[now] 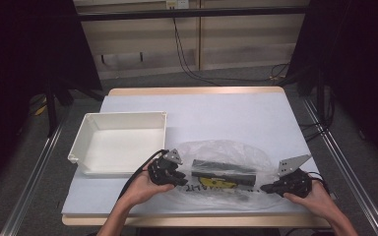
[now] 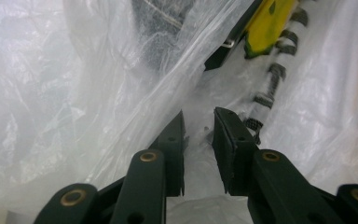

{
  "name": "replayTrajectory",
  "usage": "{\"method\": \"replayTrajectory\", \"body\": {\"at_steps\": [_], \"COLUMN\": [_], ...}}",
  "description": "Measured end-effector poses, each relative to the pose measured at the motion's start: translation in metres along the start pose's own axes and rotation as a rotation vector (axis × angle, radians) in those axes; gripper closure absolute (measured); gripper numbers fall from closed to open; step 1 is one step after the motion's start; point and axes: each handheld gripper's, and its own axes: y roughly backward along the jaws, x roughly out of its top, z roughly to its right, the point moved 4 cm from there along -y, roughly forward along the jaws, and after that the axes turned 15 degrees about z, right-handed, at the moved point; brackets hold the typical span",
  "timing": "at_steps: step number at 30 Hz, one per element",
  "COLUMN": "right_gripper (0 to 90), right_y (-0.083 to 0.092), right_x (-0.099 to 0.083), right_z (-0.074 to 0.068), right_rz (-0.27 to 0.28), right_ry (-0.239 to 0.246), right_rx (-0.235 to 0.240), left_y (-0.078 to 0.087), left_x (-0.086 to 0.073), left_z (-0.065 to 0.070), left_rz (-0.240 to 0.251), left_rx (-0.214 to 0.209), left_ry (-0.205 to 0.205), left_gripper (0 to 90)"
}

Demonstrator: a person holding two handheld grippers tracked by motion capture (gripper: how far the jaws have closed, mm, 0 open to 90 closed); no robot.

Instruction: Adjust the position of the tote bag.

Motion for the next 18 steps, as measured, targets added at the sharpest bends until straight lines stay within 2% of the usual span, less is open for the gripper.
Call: {"method": "replayTrajectory", "body": {"at_steps": [1, 3, 5, 7, 11, 13, 16, 17, 18], "right_gripper": [90.0, 90.0, 90.0, 90.0, 90.0, 90.0, 82.6, 82.6, 80.5], "right_y": [0.001, 0.004, 0.007, 0.008, 0.008, 0.01, 0.018, 0.018, 0.023], "right_x": [-0.001, -0.003, -0.004, -0.006, -0.004, 0.001, 0.012, 0.012, 0.021], "right_z": [0.002, 0.006, 0.009, 0.009, 0.005, -0.001, -0.006, -0.006, -0.01], "right_rz": [0.005, 0.0, 0.004, 0.011, 0.009, 0.042, 0.103, 0.103, 0.133], "right_ry": [-0.007, -0.011, -0.017, -0.021, 0.008, 0.017, 0.015, 0.015, 0.023], "right_rx": [0.003, -0.023, -0.038, -0.043, -0.068, -0.067, -0.059, -0.059, -0.052], "left_y": [0.0, -0.001, 0.001, 0.001, 0.002, 0.008, 0.014, 0.014, 0.017], "left_x": [-0.001, -0.002, -0.004, -0.004, -0.004, 0.0, 0.007, 0.007, 0.012], "left_z": [0.0, 0.001, 0.001, 0.001, 0.0, 0.001, 0.007, 0.007, 0.01], "left_rz": [-0.02, -0.02, -0.028, -0.024, -0.007, 0.013, 0.041, 0.041, 0.058], "left_rx": [0.006, 0.015, 0.024, 0.019, 0.014, 0.013, 0.008, 0.008, -0.004], "left_ry": [-0.014, -0.007, -0.018, -0.011, 0.0, -0.004, -0.027, -0.027, -0.038], "left_gripper": [76.2, 80.1, 87.7, 90.0, 88.7, 84.9, 82.8, 81.9, 81.4]}}
